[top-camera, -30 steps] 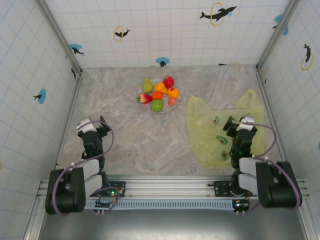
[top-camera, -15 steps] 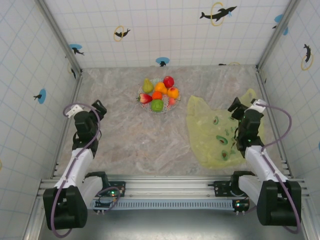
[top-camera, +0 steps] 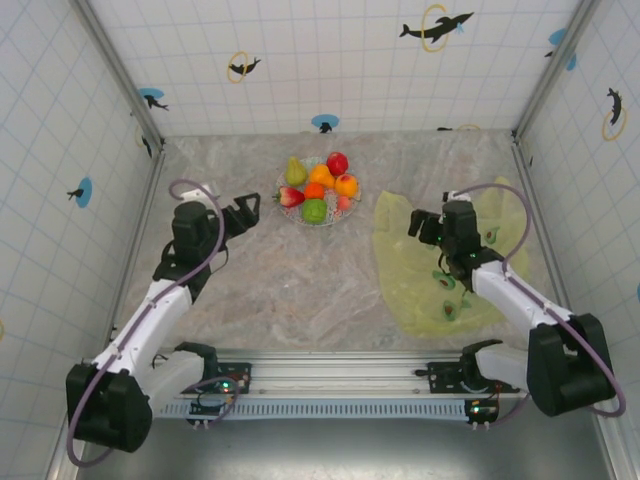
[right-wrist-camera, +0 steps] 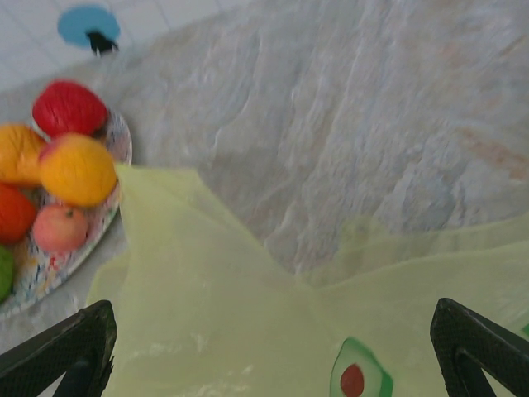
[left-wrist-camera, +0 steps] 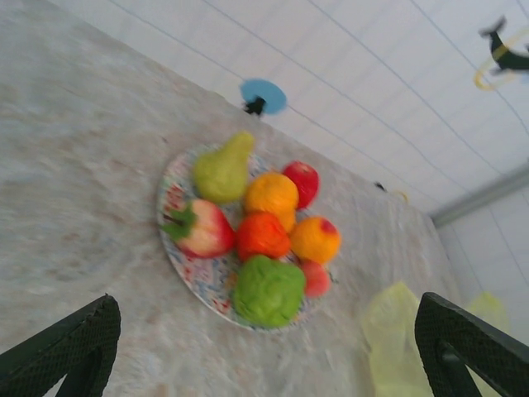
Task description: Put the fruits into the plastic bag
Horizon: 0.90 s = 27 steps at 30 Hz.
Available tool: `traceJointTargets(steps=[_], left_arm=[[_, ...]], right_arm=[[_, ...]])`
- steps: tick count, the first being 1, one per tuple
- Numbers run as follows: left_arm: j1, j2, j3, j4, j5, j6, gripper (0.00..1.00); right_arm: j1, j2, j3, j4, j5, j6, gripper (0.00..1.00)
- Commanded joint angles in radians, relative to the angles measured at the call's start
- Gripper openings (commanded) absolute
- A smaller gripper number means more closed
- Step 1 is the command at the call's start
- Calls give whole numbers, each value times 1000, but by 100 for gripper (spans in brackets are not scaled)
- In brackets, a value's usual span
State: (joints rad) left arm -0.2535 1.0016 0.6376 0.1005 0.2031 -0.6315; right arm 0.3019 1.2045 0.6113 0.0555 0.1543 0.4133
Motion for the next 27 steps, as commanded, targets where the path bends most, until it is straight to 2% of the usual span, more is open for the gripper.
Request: traceJointTargets(steps=[1, 9, 16, 23, 27], left_arm=[[-90, 47, 41, -49, 44, 43, 92], [-341, 273, 149, -49, 26, 108, 90], [-517, 547, 319, -29, 28, 140, 90], [-571, 775, 435, 75, 106, 51, 87], [-572, 894, 520, 73, 101, 27, 84]], right_arm=[[11, 34, 78, -164, -35, -29, 100], [-3, 18, 71, -244, 5, -64, 99], [-66, 90, 112, -201, -96, -63, 93], [-80, 129, 124, -81, -156, 12, 90], [-104, 129, 150, -142, -75, 15, 88]])
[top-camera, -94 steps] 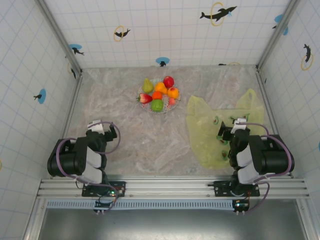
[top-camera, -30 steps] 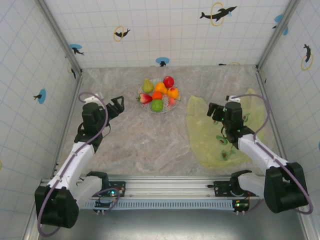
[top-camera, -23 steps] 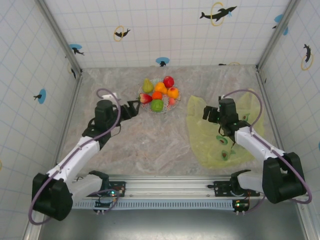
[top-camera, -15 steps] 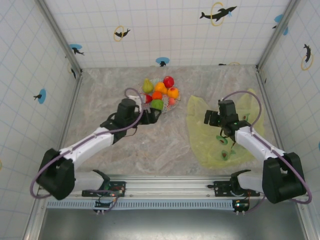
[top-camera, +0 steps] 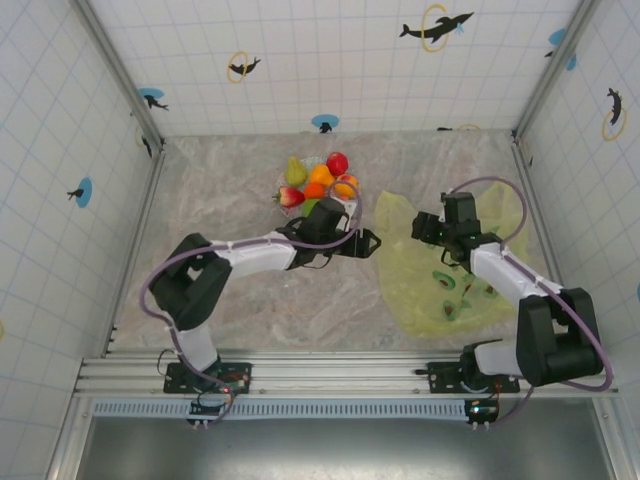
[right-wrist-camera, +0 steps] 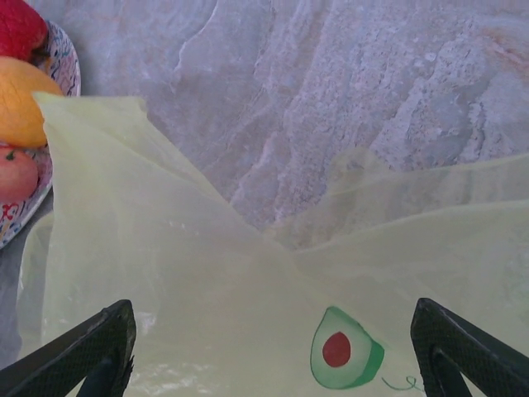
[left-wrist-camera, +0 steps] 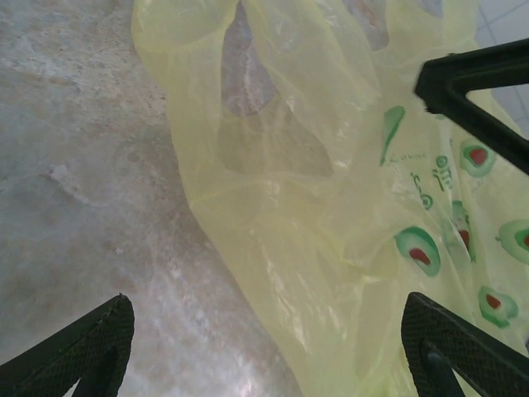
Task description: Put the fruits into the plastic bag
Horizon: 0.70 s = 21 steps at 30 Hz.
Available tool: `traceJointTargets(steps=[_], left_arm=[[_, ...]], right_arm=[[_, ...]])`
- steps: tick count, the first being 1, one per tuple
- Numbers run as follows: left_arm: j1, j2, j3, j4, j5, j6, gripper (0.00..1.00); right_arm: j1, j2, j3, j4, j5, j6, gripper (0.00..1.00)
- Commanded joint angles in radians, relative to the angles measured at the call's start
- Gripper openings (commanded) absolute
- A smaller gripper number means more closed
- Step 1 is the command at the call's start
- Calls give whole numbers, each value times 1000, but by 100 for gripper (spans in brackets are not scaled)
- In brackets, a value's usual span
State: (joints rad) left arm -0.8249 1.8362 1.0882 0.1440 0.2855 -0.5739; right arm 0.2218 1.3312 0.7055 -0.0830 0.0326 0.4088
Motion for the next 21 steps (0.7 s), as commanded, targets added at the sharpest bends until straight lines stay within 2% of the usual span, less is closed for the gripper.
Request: traceJointTargets(steps=[1, 5, 8, 14, 18, 21], left_arm=[[0, 82, 87, 21, 18, -30, 84], [-1, 162, 129, 38, 56, -41, 82], [0, 210, 153, 69, 92, -65, 77], [-3, 260, 177, 131, 139, -96, 47], [-3, 271, 179, 153, 161, -105, 21], [-3, 271, 173, 158, 167, -104, 8]], right_arm=[[-45, -2, 60, -26, 64, 16, 88], [-159, -12, 58, -100, 93, 20, 92], [-185, 24, 85, -110, 89, 61, 94], [-162, 126, 125, -46, 174, 172, 100], [-154, 210, 152, -41, 263, 218, 100], [-141, 264, 164, -30, 291, 242, 99]])
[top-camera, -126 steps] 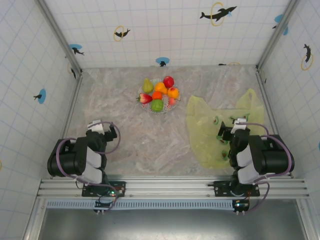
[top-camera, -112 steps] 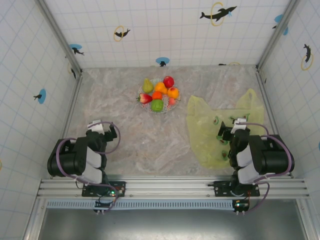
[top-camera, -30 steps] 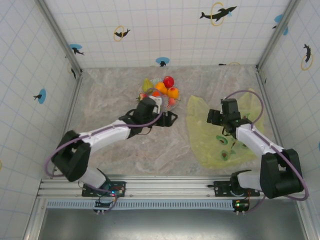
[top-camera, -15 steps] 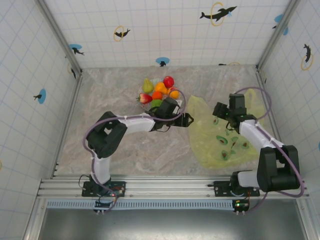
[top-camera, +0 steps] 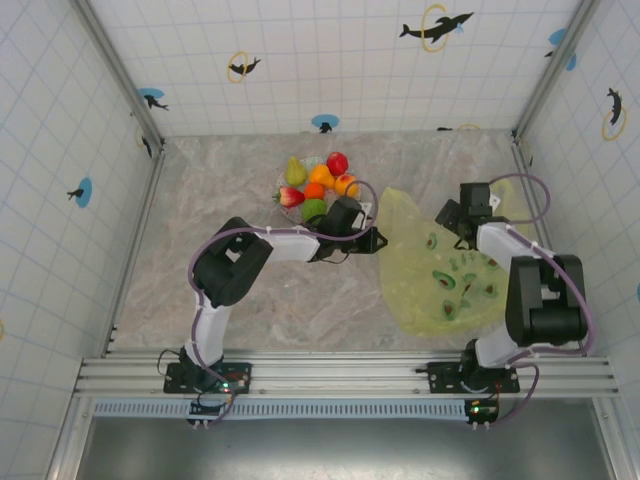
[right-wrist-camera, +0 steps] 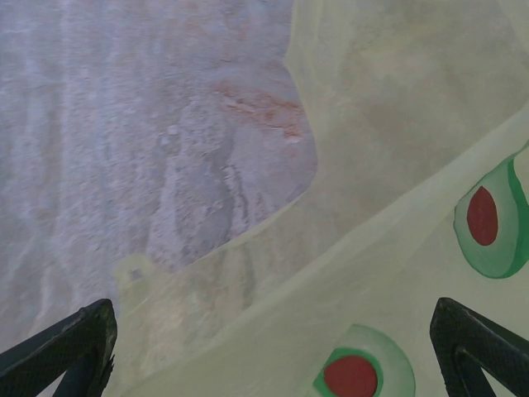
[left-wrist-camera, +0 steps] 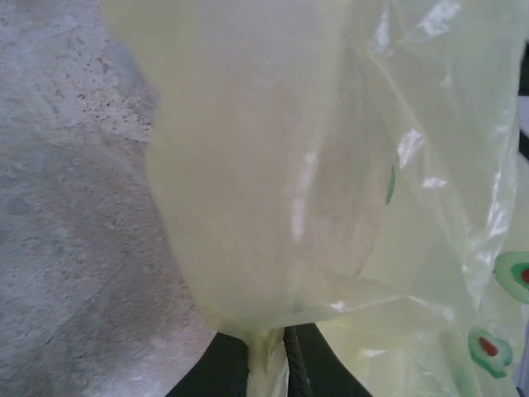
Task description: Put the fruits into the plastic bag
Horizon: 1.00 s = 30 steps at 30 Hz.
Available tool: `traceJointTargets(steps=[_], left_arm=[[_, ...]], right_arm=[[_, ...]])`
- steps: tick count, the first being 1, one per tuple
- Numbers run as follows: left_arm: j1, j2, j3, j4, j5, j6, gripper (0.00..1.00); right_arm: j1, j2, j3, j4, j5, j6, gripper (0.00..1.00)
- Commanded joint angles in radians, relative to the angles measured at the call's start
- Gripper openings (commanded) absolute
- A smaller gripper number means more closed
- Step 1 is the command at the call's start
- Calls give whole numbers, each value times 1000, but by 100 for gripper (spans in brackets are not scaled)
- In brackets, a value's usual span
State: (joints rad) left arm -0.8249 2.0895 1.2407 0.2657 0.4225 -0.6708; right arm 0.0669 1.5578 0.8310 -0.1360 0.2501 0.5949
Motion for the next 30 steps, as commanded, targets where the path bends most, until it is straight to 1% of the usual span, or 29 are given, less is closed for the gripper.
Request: traceJointTargets(steps=[1, 2, 3, 6, 9, 12, 13, 14, 15, 17, 18, 20, 22, 23, 25, 30], left_arm=[[-3, 17, 17, 38, 32, -7, 5], [-3, 14, 15, 39, 35, -7, 2], [-3, 12, 10, 41, 38, -7, 0], [-3, 1, -1, 41, 38, 0, 0], [-3, -16, -18, 44, 35, 9, 0], [-4, -41, -45, 69, 46, 16, 0], [-5, -52, -59, 85, 55, 18, 2], [-5, -69, -80, 107, 70, 24, 7], [-6, -91, -105, 126, 78, 34, 13], [-6, -148, -163, 148, 81, 58, 30], [-6, -187, -200, 154, 74, 76, 37], [-6, -267, -269, 149, 47, 124, 51], [-6, -363, -346, 137, 23, 170, 62], [-6, -414, -376, 118, 9, 199, 66], [-6, -503, -423, 83, -15, 245, 70], [-3, -704, -464, -24, -40, 359, 72]], right_arm=[[17, 49, 39, 34, 74, 58, 97], [21, 65, 48, 43, 72, 58, 93], [25, 83, 61, 42, 74, 54, 88], [25, 112, 88, 44, 74, 36, 68], [25, 113, 104, 49, 59, 2, 39], [24, 109, 129, 43, 21, -43, 17], [25, 106, 141, 37, 10, -61, 11], [24, 98, 151, 33, -3, -86, 4], [25, 85, 160, 33, -14, -120, 0], [24, 54, 177, 19, -44, -193, 0], [22, 38, 186, 11, -81, -245, 0], [20, 7, 209, -26, -146, -337, 0], [19, -24, 237, -75, -206, -421, 0], [20, -41, 247, -96, -240, -461, 0], [22, -81, 251, -113, -306, -534, 0], [34, -165, 233, -109, -428, -702, 0]])
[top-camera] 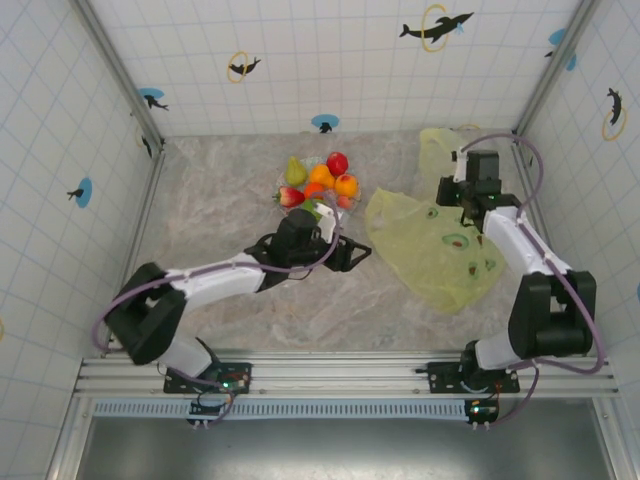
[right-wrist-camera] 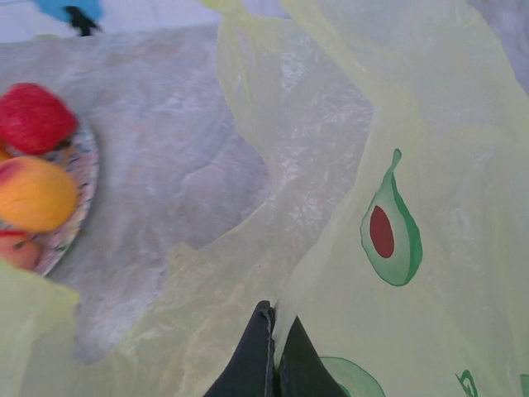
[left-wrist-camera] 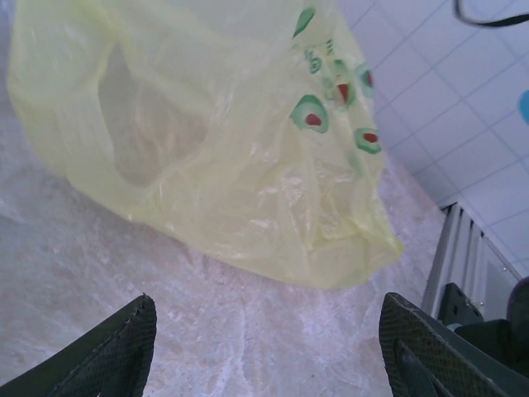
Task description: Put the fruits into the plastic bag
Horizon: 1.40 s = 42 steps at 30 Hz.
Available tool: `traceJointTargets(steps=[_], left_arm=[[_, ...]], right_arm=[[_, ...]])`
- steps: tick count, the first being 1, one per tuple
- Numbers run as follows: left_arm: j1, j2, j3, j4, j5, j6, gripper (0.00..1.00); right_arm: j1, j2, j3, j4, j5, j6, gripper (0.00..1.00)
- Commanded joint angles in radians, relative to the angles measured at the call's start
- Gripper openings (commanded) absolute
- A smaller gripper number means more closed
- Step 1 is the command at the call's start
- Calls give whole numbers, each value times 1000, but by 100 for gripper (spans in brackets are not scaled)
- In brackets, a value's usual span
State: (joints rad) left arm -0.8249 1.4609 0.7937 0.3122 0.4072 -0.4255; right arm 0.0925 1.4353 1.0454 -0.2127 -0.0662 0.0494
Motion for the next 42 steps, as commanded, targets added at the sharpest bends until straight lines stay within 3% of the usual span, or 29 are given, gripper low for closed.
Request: traceJointTargets(steps=[1, 5, 10, 15, 19, 21, 28, 37, 42], left_arm=[[-3, -112, -11, -92, -30, 137, 73], [3, -205, 54, -172, -148, 233, 81], [45, -169, 224, -257, -350, 272, 84], [63, -94, 355, -266, -428, 375, 90], [64, -19, 447, -316, -532, 451, 93], [64, 10, 480, -354, -541, 458, 96], [55, -9, 409, -305, -379, 364, 98], [49, -3, 399, -340, -629, 526, 98], [47, 12, 387, -318, -591, 606, 98]], right_arm=[[8, -54, 17, -32, -133, -185, 0], [11, -85, 46, -39, -242, -236, 0], [41, -96, 170, -121, -352, -271, 0], [84, -105, 303, -251, -354, -330, 0], [105, -134, 307, -277, -327, -345, 0], [116, -147, 298, -272, -327, -341, 0], [152, -161, 257, -246, -259, -326, 0], [154, -195, 210, -287, -230, -378, 0], [152, -226, 190, -291, -242, -396, 0]])
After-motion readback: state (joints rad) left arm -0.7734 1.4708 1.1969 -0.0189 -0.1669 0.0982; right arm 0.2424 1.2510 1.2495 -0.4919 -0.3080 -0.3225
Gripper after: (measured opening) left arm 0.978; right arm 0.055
